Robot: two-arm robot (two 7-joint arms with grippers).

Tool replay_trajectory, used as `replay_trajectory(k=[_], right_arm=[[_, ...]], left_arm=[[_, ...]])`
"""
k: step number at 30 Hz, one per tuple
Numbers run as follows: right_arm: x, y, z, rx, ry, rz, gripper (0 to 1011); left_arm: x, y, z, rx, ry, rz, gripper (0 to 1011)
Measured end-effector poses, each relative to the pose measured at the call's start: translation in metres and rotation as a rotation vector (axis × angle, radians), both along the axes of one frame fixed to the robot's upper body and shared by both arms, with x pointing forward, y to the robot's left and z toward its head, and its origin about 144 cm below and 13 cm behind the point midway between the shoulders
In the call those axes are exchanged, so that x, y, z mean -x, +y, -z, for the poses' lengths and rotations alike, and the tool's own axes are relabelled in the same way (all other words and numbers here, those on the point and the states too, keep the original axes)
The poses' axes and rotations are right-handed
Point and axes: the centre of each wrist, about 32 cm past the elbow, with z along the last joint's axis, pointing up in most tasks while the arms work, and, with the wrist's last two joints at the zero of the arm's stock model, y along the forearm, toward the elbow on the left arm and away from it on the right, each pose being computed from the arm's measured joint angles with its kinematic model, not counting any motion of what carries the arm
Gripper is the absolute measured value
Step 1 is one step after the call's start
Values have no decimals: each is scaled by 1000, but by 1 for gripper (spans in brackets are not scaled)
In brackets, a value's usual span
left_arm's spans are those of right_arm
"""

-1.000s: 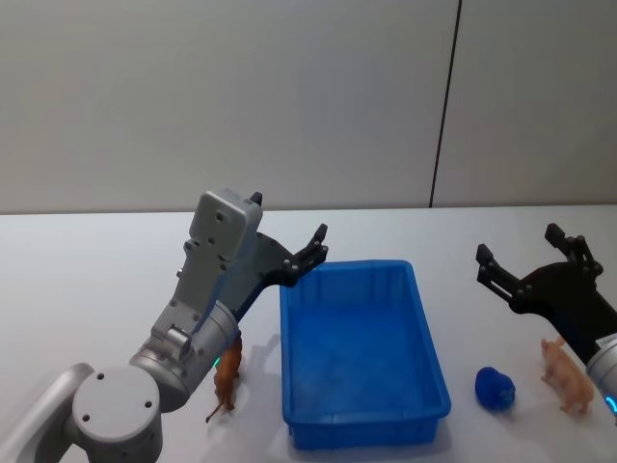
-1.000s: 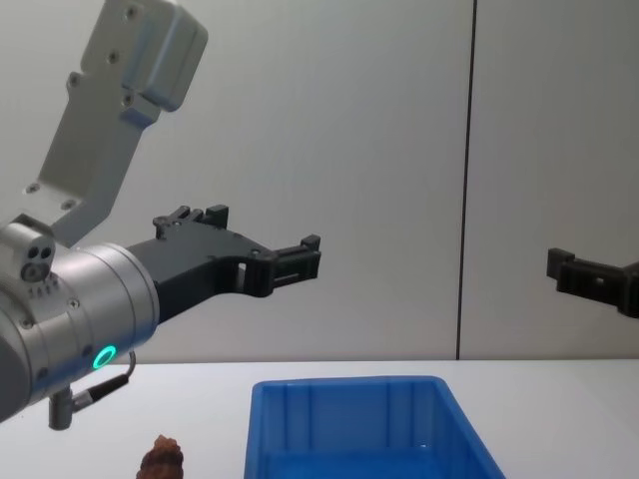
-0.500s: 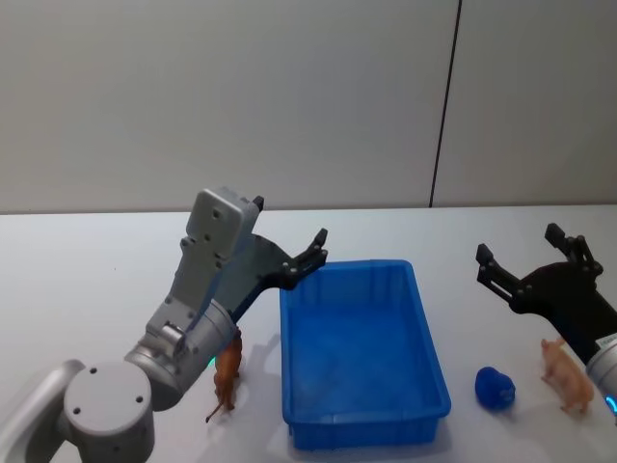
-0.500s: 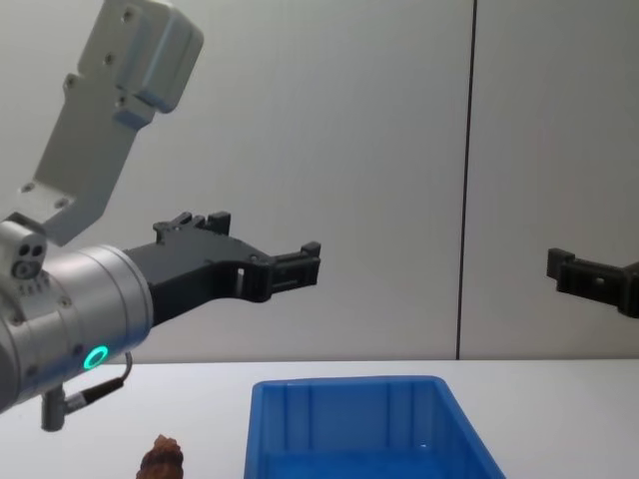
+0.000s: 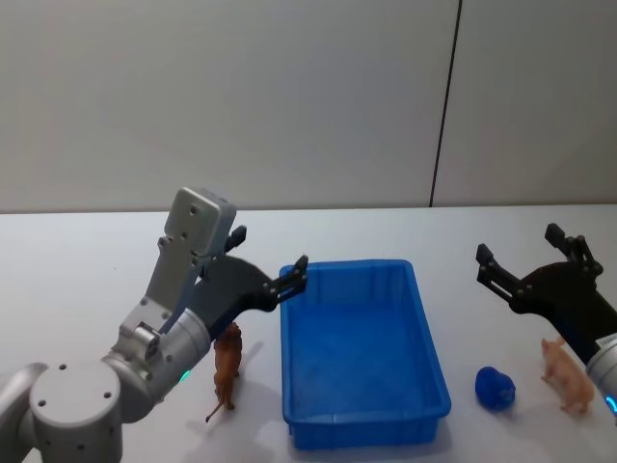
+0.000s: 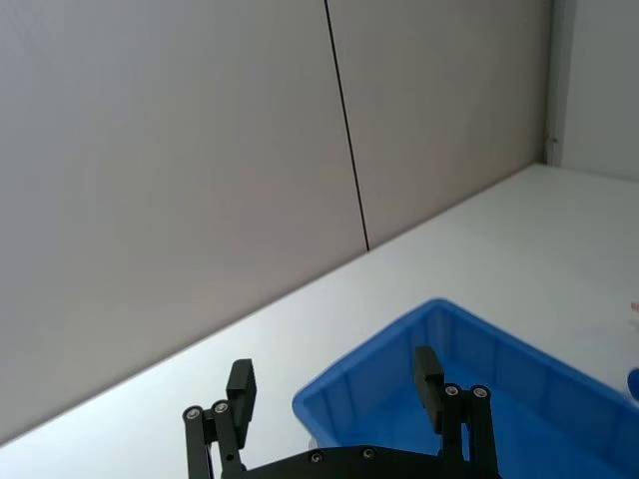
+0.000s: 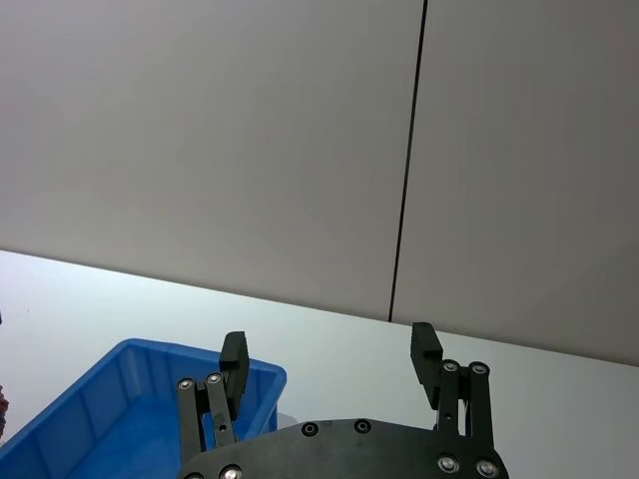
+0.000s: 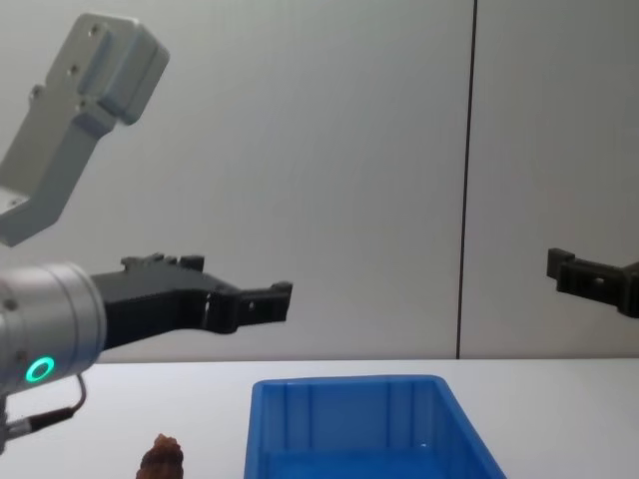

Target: Pick up the two dolls from the table and place them into the box.

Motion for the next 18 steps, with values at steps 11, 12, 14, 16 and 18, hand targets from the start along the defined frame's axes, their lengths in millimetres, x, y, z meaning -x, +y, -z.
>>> replay_trajectory(k=[11,12,14,16,18], right_arm=[[0,0,0,0,0,0,1000],[0,0,0,0,0,0,1000],[0,0,0,0,0,0,1000],[0,0,0,0,0,0,1000],[0,0,0,0,0,0,1000]], left_arm=[[9,10,-6,-46,170,-32,1001],[9,10,-6,-46,170,-32,1001],[10,11,-7,-58,203,-40,1001],[11,12,-7,-67,230,-47,1001],[12,13,-7,-79,268,-60,1001]])
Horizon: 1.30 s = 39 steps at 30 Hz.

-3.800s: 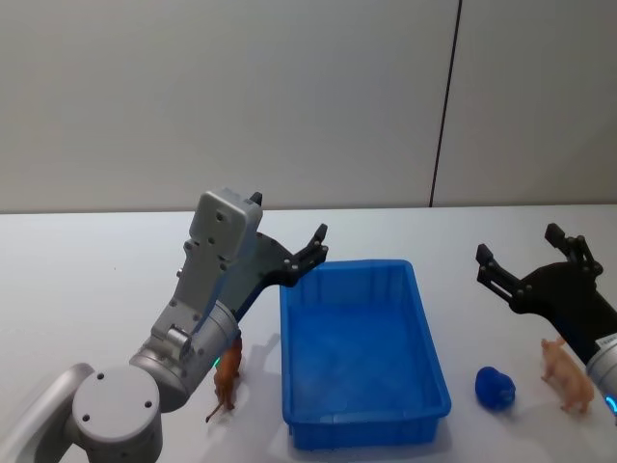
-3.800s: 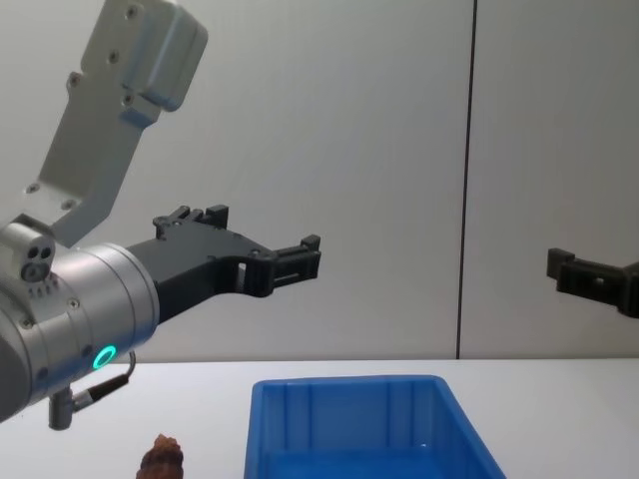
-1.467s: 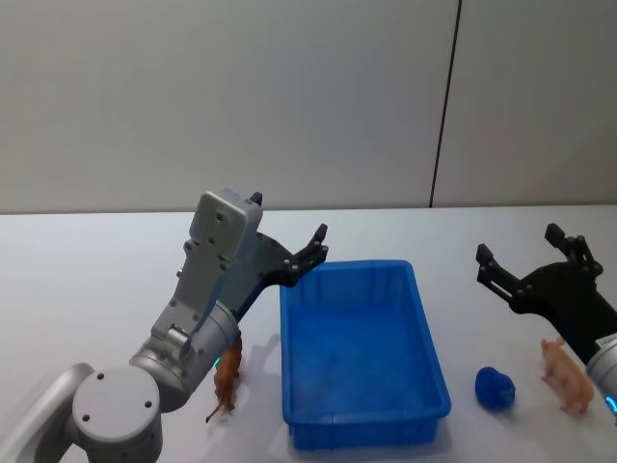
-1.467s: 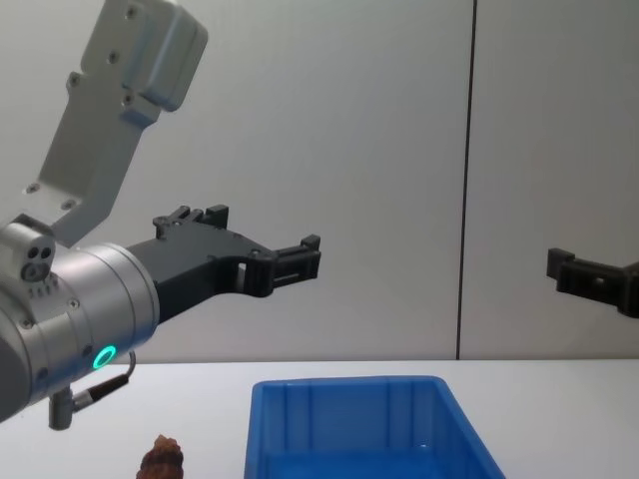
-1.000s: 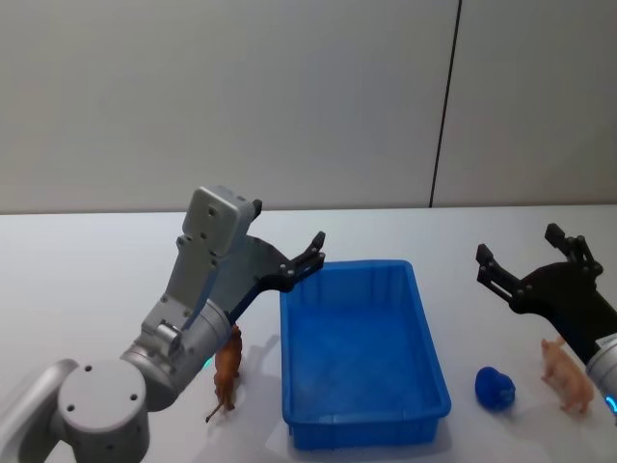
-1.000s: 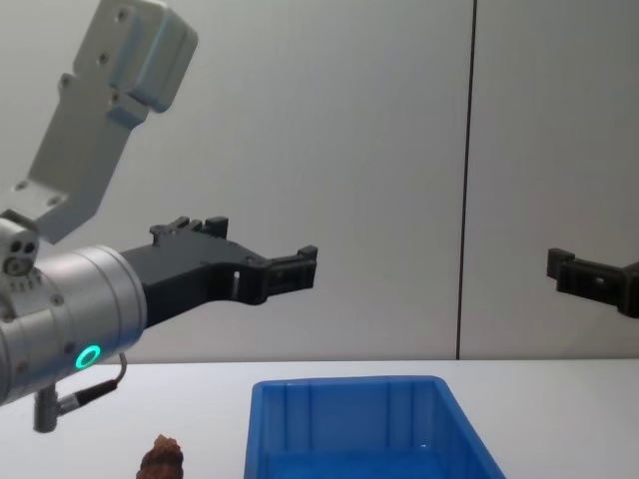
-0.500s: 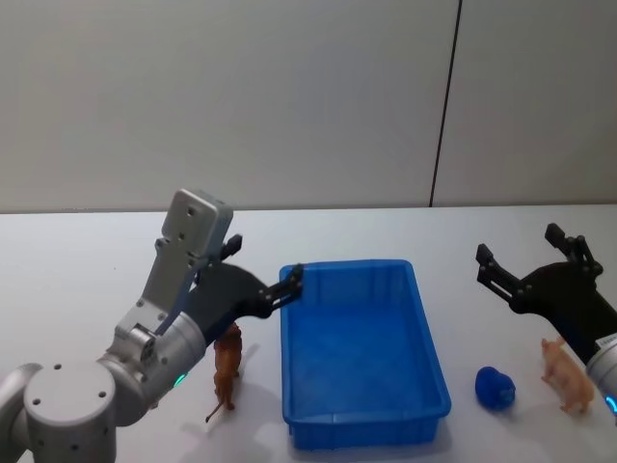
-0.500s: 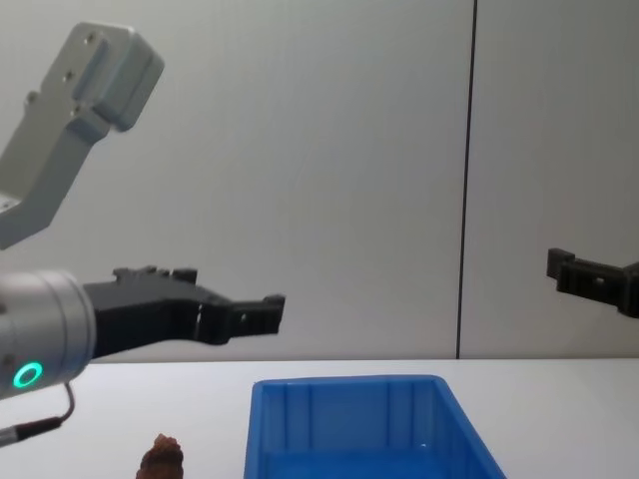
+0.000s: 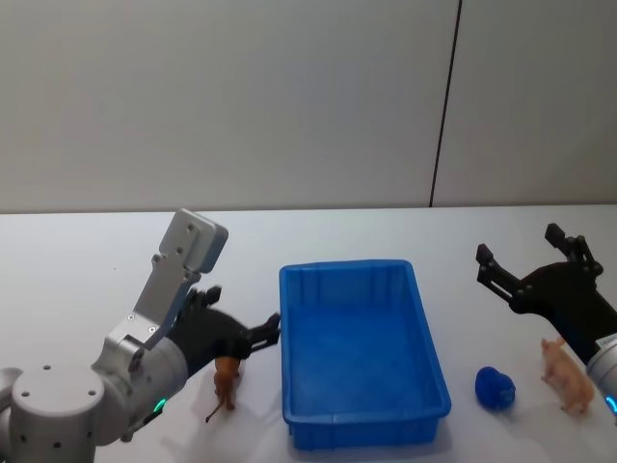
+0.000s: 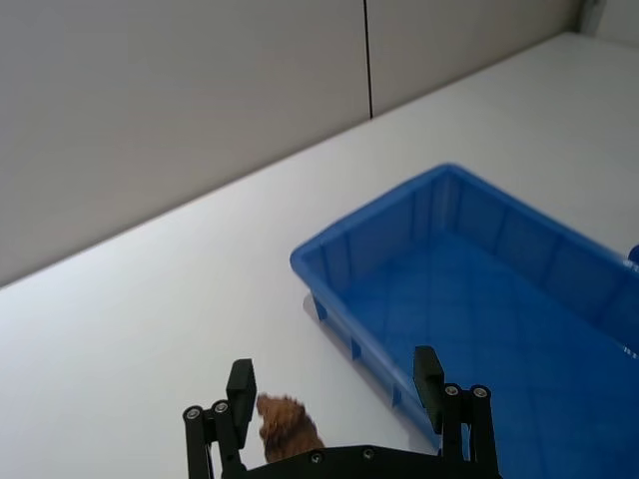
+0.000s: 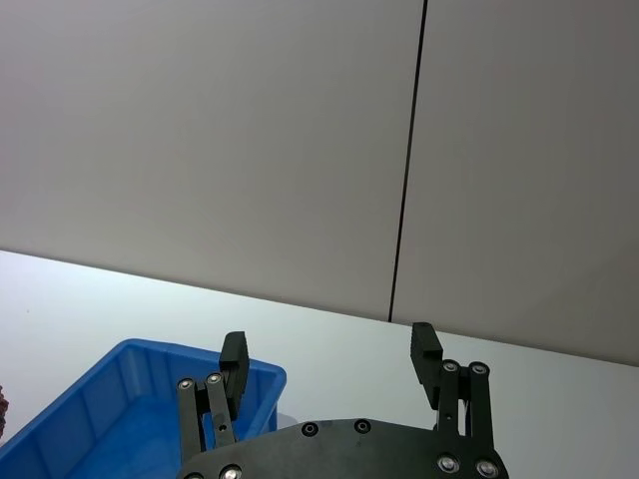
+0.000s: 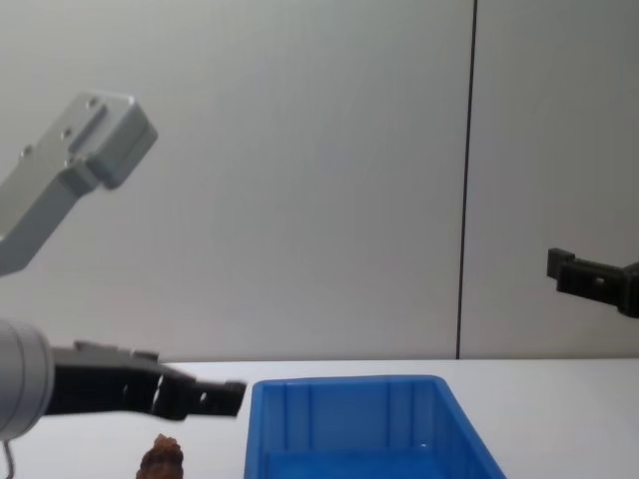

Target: Pick up the two dolls from the table and place them into the box.

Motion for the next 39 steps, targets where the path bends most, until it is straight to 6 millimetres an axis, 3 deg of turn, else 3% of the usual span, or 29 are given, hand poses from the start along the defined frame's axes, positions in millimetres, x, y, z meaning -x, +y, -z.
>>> replay_trajectory(k=[18,39], right_arm=[[0,0,0,0,0,0,1000],[0,0,0,0,0,0,1000]], left_arm=[[14,4,6,-47,208,-107,1001],[9,-7,16,-17,256,-129,1001]])
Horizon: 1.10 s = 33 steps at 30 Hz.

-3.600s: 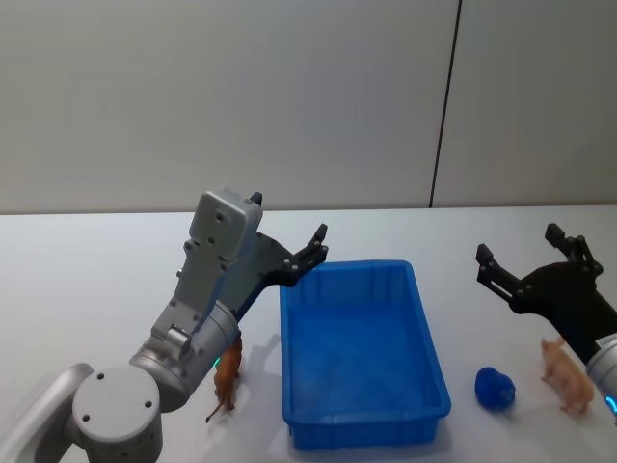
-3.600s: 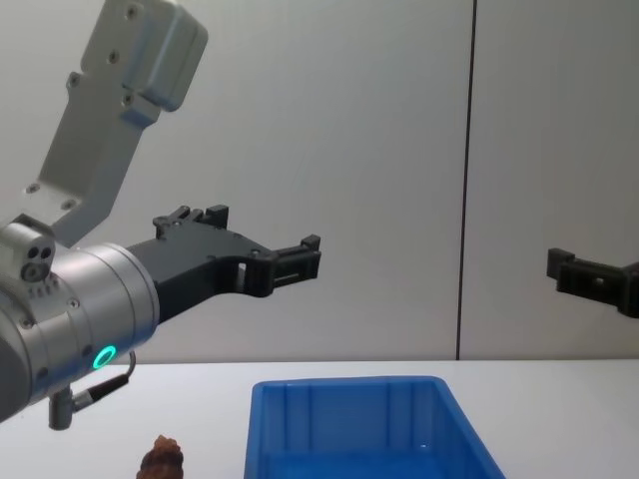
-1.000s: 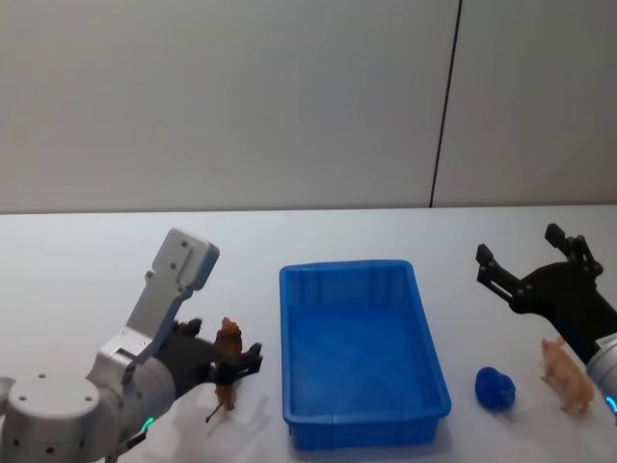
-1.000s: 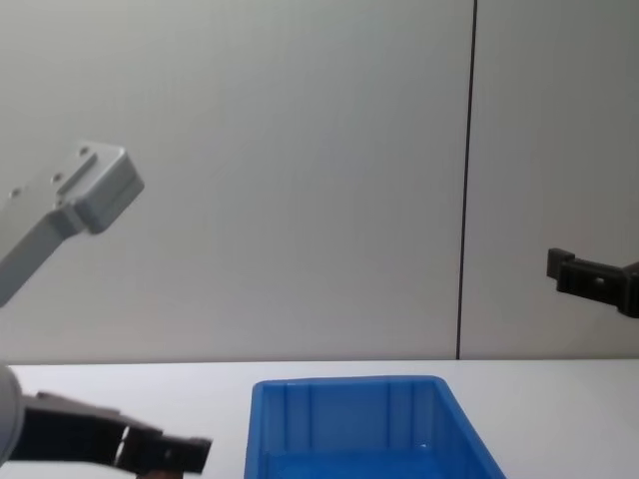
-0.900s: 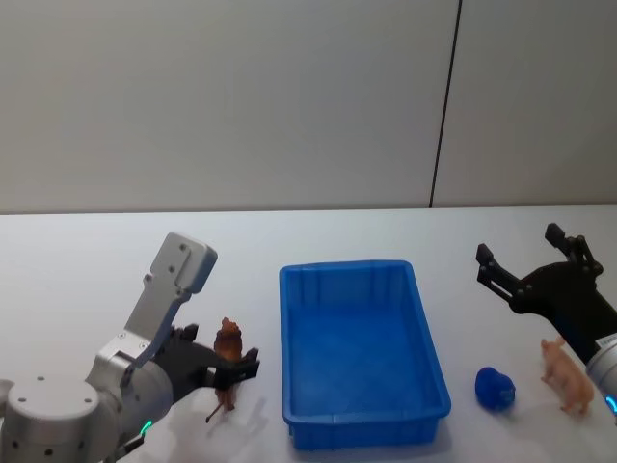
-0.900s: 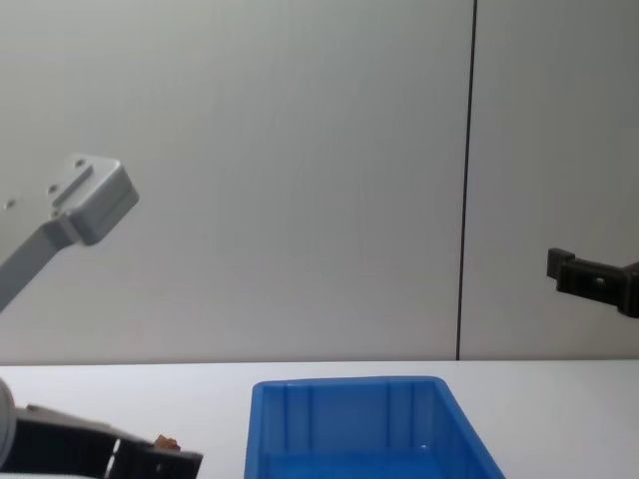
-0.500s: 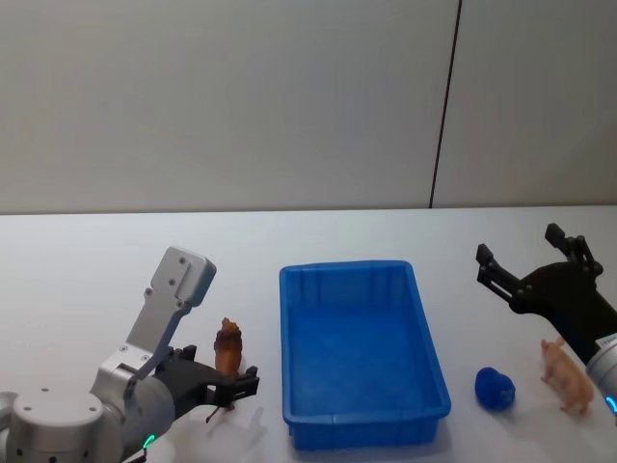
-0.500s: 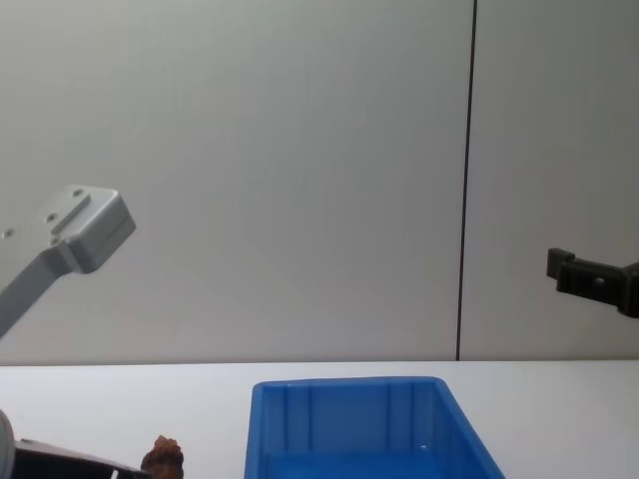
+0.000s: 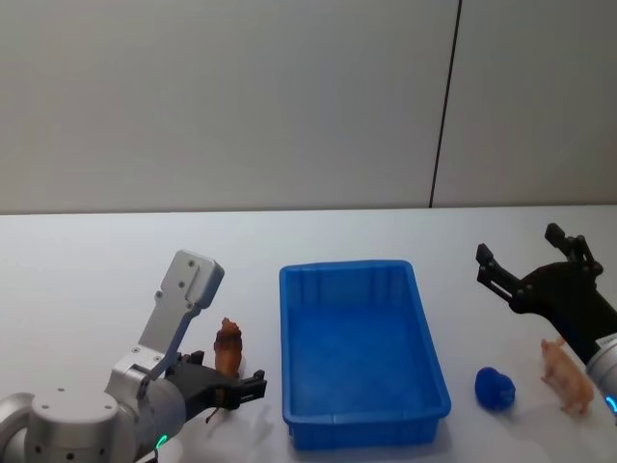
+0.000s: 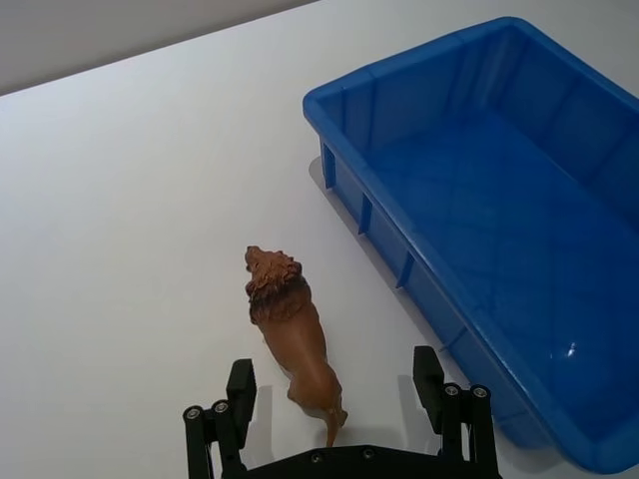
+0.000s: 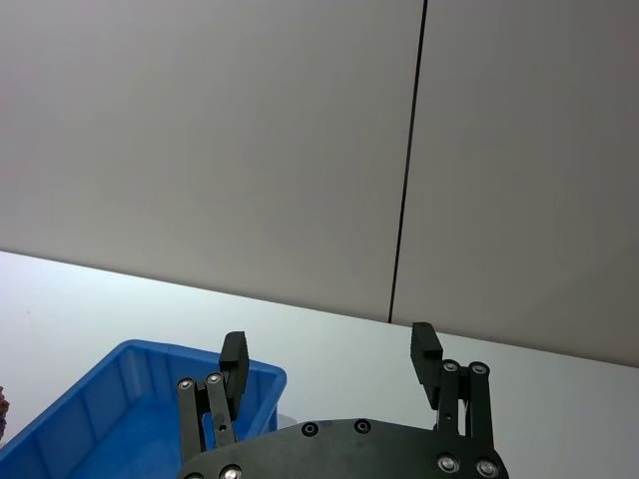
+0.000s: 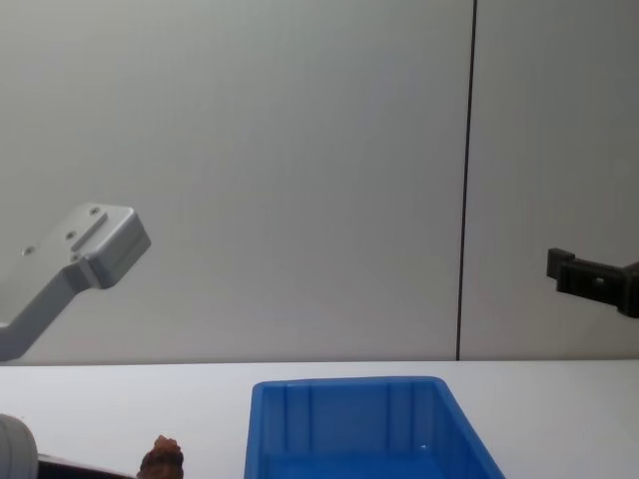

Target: Pick up the two dolls from the table and place them into the box.

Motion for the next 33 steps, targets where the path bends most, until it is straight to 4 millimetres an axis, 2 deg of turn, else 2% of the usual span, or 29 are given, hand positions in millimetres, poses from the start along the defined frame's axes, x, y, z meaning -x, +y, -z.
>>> replay_trajectory(k=[14,33], right_arm=[[0,0,0,0,0,0,1000],[0,0,0,0,0,0,1000]], left_arm=[[-7,1,4,-49,23,-9,1001],[-23,-4,14,3,11,-9,1001]])
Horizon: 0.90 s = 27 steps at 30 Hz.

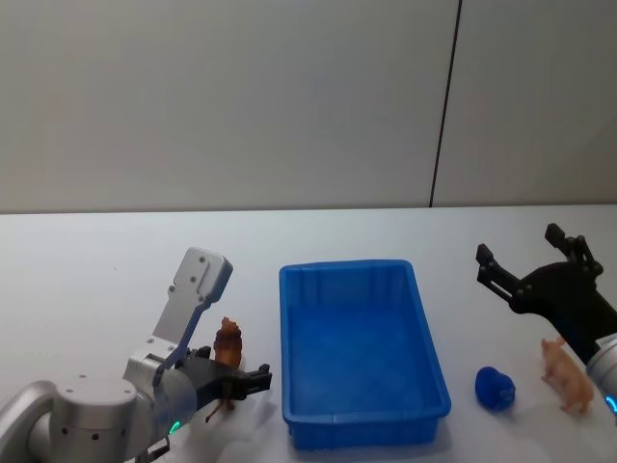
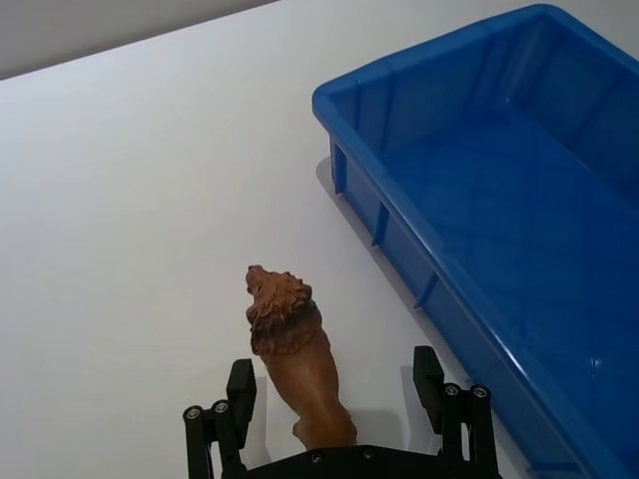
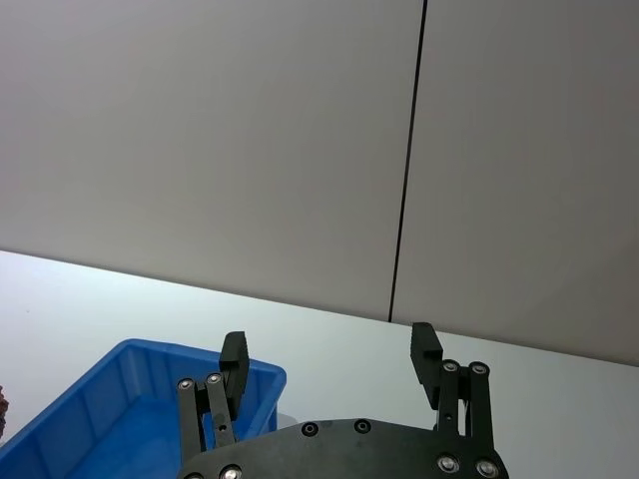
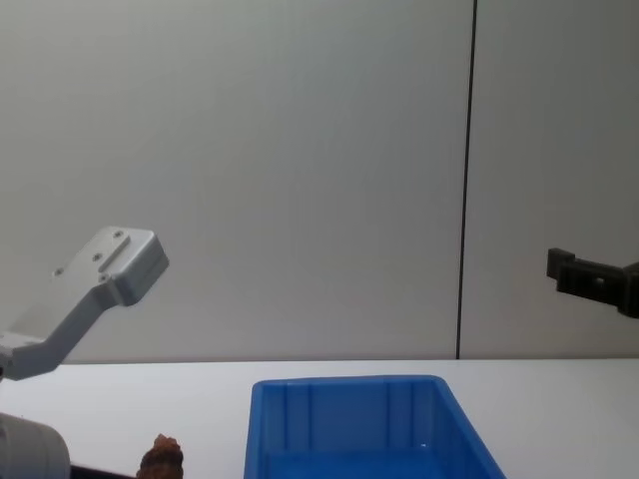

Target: Pick up the two dolls from the table and place them into the box.

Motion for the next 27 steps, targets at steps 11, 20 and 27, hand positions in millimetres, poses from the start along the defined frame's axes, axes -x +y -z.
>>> replay_trajectory(k=[11,20,27], right_arm=[[0,0,0,0,0,0,1000],[0,0,0,0,0,0,1000],[0,0,0,0,0,0,1000]], left_arm=[[0,3,4,-43,48,8,1001],[1,6,7,-65,71,10,998],[1,7,8,-74,81,10,847]])
